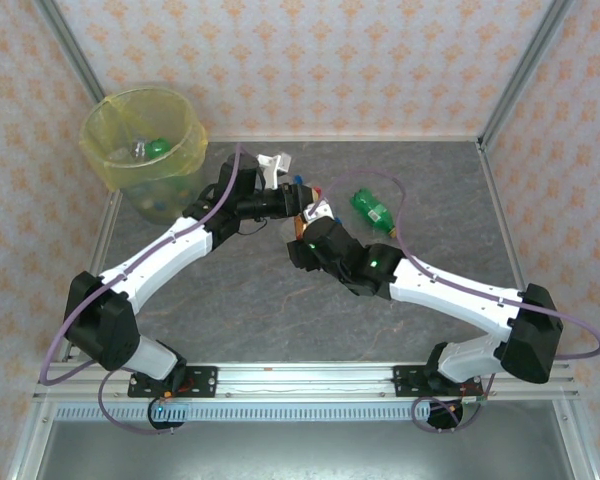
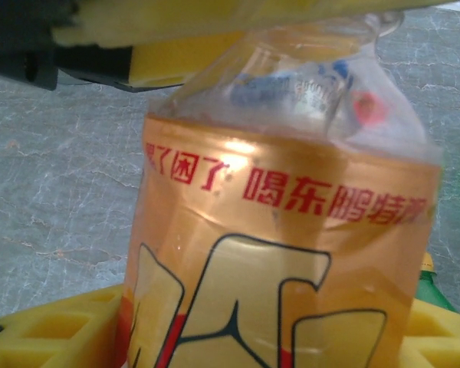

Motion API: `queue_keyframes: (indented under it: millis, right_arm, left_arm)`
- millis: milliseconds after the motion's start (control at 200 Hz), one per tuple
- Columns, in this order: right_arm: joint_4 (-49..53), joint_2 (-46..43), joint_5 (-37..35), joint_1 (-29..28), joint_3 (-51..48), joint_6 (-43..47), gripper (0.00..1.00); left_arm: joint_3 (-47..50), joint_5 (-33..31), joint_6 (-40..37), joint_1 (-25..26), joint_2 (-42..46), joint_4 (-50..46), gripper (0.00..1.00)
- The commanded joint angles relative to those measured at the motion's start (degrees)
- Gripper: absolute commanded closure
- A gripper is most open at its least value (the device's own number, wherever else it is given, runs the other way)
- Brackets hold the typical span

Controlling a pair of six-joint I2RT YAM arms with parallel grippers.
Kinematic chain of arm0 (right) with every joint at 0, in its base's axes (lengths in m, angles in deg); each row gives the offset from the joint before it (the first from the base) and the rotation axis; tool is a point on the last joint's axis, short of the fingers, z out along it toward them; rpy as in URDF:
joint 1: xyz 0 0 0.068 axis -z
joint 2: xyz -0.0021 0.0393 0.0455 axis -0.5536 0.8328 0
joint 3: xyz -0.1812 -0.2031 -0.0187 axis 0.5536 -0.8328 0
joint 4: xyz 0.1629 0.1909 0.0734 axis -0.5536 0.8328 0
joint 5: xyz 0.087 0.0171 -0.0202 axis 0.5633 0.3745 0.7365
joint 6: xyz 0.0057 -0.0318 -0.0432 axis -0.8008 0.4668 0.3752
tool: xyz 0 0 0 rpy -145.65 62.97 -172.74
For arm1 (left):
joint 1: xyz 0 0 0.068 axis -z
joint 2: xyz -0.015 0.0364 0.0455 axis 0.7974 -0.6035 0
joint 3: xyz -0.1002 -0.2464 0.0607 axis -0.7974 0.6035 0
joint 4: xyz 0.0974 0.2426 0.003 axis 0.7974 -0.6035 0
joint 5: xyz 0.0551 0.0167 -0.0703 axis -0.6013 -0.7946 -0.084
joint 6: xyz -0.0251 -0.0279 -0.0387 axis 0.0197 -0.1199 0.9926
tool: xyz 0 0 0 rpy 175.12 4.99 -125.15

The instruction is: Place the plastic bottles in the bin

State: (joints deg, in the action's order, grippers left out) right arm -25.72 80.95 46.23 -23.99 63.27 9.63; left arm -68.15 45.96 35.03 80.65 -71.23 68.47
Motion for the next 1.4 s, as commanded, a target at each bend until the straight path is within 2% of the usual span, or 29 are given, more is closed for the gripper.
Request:
queue_keyframes:
  millis: [0,130,200,235,250,445,716,846,996,1201,1396]
  right_arm:
    - [-0.86,0.09,-1.20,-0.27,1.76,0.71,0.37]
    - [-1.00,-0.05,-2.90,-0.26,1.66,0.29,0.28]
    - [-1.03,-0.36,-4.18,-0.23,1.75,0.00,0.15]
    - [-1.07,-0.62,-4.91,-0.23,1.77,-0.18,0.02]
    - [-1.14,-0.69,-5.16,-0.26,1.74,-0.22,0.00]
    - [-2.40,-2.85,-7.21,-0.22,1.71,-0.08,0.00]
    - [-6.46,-7.11,-8.59,-0.16,2.13,-0.03,0.00]
    - [-8.28,-8.28,-8.46,-0.23,2.05,-0.37,0.00]
    - [-10.07,-8.59,-7.84,-0.22,1.95,-0.96,0.00]
    - [-12.25,-8.63,-7.13,-0.18,2.14,-1.25,0.00]
    - [-12.46,-7.42,-6.81,-0.23,3.33,-0.47,0.00]
  left_arm:
    - [-3.02,-0.05,-1.82,0.22,-0.28,-0.72,0.71]
    - [-5.13,-1.24,-2.86,0.09,-0.68,-2.83,0.79]
    - [-6.52,-2.38,-3.07,-0.14,-0.63,-4.24,0.79]
    - [-7.31,-3.12,-3.07,-0.49,-0.55,-4.91,0.79]
    - [-7.56,-3.30,-3.07,-0.64,-0.49,-5.08,0.78]
    - [-10.58,-5.64,-4.25,-4.50,0.72,-7.89,0.78]
    - [-17.47,-8.89,-7.18,-13.64,2.84,-14.43,0.78]
    - [-22.58,-11.47,-9.35,-19.19,2.66,-19.06,0.78]
    - [-27.82,-12.31,-9.74,-27.83,2.34,-21.58,0.78]
    - [-32.18,-17.11,-6.00,-37.05,1.48,-20.48,0.78]
    - [-25.96,-20.60,3.94,-44.69,3.44,-9.21,0.78]
